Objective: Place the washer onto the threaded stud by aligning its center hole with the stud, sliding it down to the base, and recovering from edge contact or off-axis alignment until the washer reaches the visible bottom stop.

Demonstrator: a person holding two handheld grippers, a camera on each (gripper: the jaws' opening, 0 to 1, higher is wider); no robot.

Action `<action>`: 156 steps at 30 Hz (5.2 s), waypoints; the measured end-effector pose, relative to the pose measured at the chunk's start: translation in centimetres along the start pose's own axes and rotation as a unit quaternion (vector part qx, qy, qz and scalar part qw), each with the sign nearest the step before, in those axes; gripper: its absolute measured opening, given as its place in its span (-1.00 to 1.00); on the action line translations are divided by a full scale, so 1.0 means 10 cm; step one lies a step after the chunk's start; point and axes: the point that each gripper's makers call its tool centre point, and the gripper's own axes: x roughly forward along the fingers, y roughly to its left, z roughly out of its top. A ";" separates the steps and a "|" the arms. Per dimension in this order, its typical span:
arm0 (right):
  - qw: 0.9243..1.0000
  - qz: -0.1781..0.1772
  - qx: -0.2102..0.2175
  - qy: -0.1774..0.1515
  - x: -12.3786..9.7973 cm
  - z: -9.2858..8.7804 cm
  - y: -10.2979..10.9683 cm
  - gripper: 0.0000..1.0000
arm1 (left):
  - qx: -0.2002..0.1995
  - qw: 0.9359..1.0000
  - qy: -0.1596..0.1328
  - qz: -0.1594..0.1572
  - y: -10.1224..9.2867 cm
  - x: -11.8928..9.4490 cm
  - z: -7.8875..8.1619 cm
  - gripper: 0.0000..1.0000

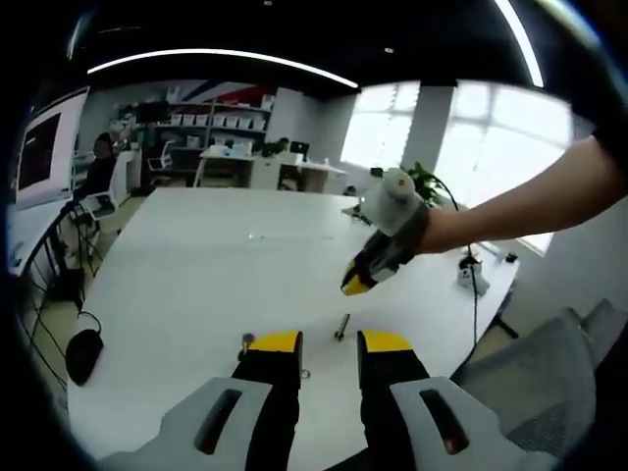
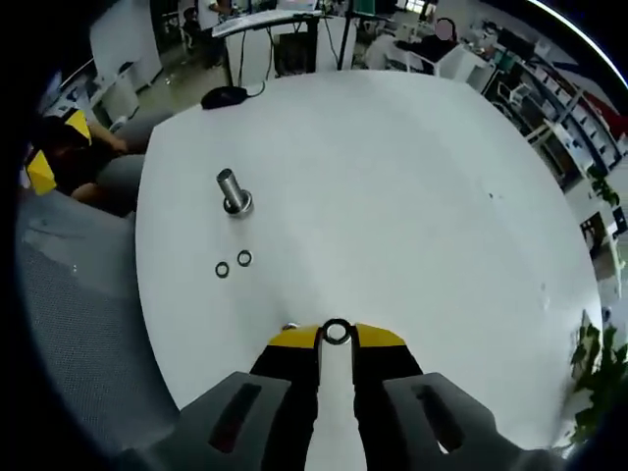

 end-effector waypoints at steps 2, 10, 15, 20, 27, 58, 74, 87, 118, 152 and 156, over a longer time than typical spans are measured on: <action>1.000 0.000 -0.001 -0.001 -0.02 0.00 0.03 -0.74 | 0.002 1.000 0.001 -0.002 -0.01 0.00 0.00 -0.60; 1.000 0.004 -0.001 -0.003 -0.09 0.01 0.15 -0.74 | 0.005 1.000 0.001 -0.004 -0.03 0.01 0.00 -0.60; 1.000 0.005 -0.007 -0.001 -0.12 -0.01 0.19 -0.74 | 0.001 1.000 0.002 -0.003 -0.02 0.00 -0.01 -0.60; 1.000 0.004 -0.008 -0.001 -0.16 -0.02 0.21 -0.74 | 0.000 1.000 -0.001 -0.004 -0.03 0.00 0.01 -0.60; 1.000 0.004 -0.009 0.004 -0.16 -0.07 0.21 -0.74 | 0.007 1.000 0.002 -0.007 -0.05 0.01 0.00 -0.60; 0.997 0.029 -0.046 0.053 0.18 -0.14 0.34 -0.74 | -0.006 1.000 0.004 -0.004 -0.01 0.01 -0.02 -0.60; 0.996 0.038 -0.051 0.064 0.29 -0.19 0.35 -0.73 | -0.009 1.000 0.008 -0.002 0.00 0.00 -0.05 -0.60; 0.995 0.044 -0.042 0.078 0.43 -0.31 0.37 -0.73 | -0.010 1.000 0.009 0.001 0.02 0.00 -0.06 -0.60; 0.991 0.057 -0.034 0.112 0.63 -0.48 0.41 -0.69 | -0.016 1.000 0.011 0.011 0.06 -0.01 -0.08 -0.60; 0.999 0.026 -0.045 0.012 0.18 0.08 0.34 -0.46 | -0.013 1.000 0.012 -0.001 0.02 0.01 -0.07 -0.60; 0.998 0.033 -0.052 0.002 0.17 0.21 0.42 -0.46 | -0.011 1.000 0.013 -0.001 0.01 0.01 -0.07 -0.60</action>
